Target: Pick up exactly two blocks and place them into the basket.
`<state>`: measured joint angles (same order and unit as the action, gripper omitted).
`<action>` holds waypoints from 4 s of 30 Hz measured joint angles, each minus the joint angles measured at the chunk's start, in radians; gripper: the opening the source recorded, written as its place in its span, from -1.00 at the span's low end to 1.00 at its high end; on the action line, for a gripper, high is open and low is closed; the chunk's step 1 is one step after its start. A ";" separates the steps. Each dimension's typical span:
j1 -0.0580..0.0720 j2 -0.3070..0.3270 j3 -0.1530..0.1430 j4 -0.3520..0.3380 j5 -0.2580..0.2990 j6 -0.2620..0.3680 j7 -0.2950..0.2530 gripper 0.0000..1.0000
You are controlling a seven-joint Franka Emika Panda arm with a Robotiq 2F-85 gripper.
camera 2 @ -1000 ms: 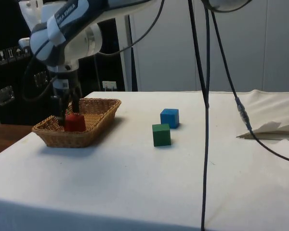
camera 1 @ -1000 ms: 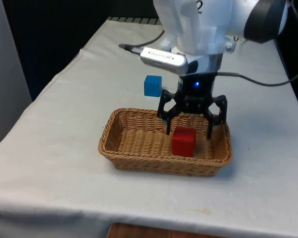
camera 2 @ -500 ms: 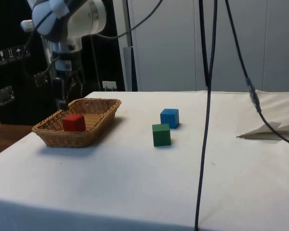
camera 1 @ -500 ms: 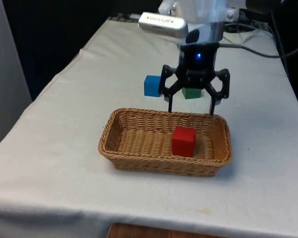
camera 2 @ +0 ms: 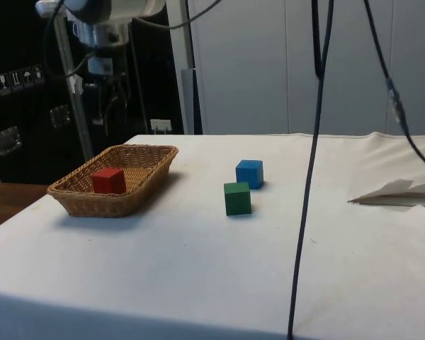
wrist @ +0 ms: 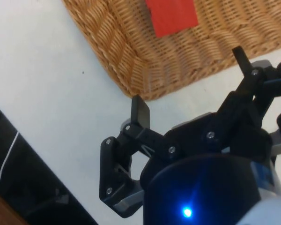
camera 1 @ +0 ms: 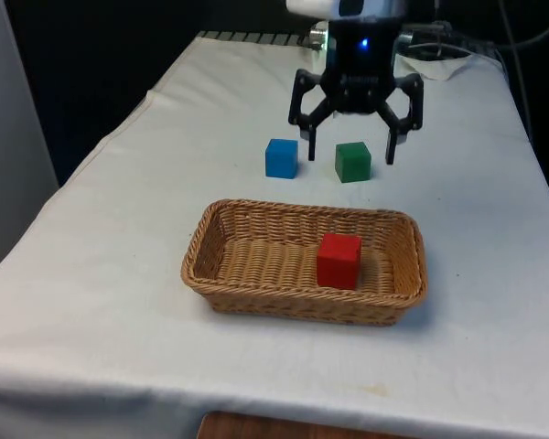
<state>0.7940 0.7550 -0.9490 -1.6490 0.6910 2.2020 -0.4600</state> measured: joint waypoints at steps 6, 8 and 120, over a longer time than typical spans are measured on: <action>0.011 -0.066 -0.001 -0.034 -0.051 -0.002 0.005 1.00; 0.015 -0.086 -0.001 -0.044 -0.068 -0.005 0.006 1.00; 0.040 -0.452 -0.027 -0.621 -0.328 0.357 -0.086 1.00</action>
<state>0.8340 0.3030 -0.9760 -2.2700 0.3630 2.5590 -0.5460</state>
